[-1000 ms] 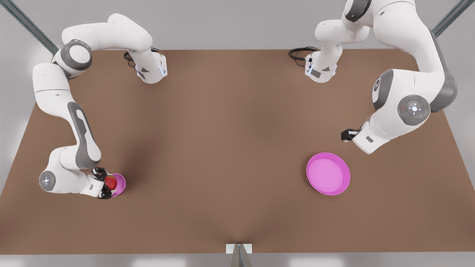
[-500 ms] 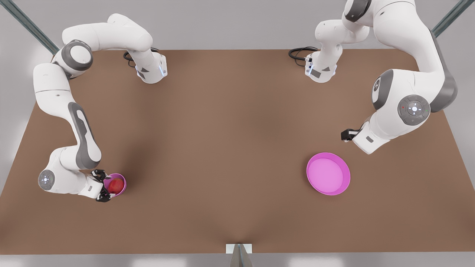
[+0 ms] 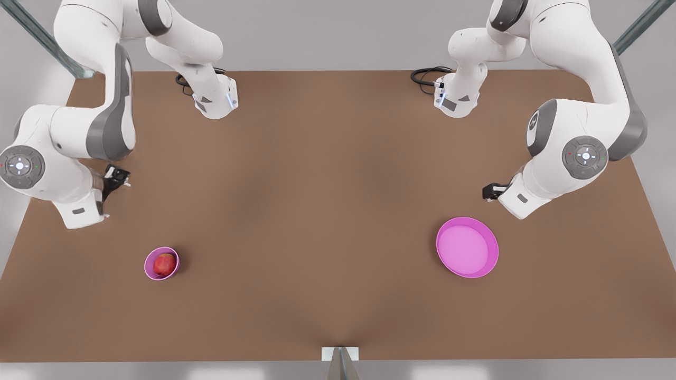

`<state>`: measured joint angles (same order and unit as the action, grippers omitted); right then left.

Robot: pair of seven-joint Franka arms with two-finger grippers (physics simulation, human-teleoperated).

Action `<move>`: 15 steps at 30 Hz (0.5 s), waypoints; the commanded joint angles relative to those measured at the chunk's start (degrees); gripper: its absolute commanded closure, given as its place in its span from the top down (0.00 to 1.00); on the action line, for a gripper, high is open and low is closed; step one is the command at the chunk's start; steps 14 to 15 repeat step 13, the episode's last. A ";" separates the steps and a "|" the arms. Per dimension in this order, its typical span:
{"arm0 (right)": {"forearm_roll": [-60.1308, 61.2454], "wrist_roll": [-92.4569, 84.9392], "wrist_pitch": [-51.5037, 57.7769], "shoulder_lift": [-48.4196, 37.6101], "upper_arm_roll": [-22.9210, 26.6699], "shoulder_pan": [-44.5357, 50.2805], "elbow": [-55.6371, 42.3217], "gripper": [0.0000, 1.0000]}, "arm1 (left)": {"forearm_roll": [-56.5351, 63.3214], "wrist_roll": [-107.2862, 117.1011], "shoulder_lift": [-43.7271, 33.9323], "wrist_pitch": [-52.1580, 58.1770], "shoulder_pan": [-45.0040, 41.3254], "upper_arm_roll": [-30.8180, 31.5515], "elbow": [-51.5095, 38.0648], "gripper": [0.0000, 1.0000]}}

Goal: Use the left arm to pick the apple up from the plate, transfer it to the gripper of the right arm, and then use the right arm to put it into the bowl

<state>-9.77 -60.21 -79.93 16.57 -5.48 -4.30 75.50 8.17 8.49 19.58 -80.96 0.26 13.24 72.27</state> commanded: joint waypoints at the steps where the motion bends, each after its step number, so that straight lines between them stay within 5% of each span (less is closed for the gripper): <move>1: 7.22 55.90 4.08 -3.12 0.64 0.26 2.45 1.00 | -0.09 0.03 -0.07 0.19 0.01 0.03 -0.03 1.00; 15: 8.54 56.16 3.29 -6.37 0.73 -0.97 6.06 1.00 | -0.26 0.03 -0.07 0.19 0.27 0.03 -0.03 1.00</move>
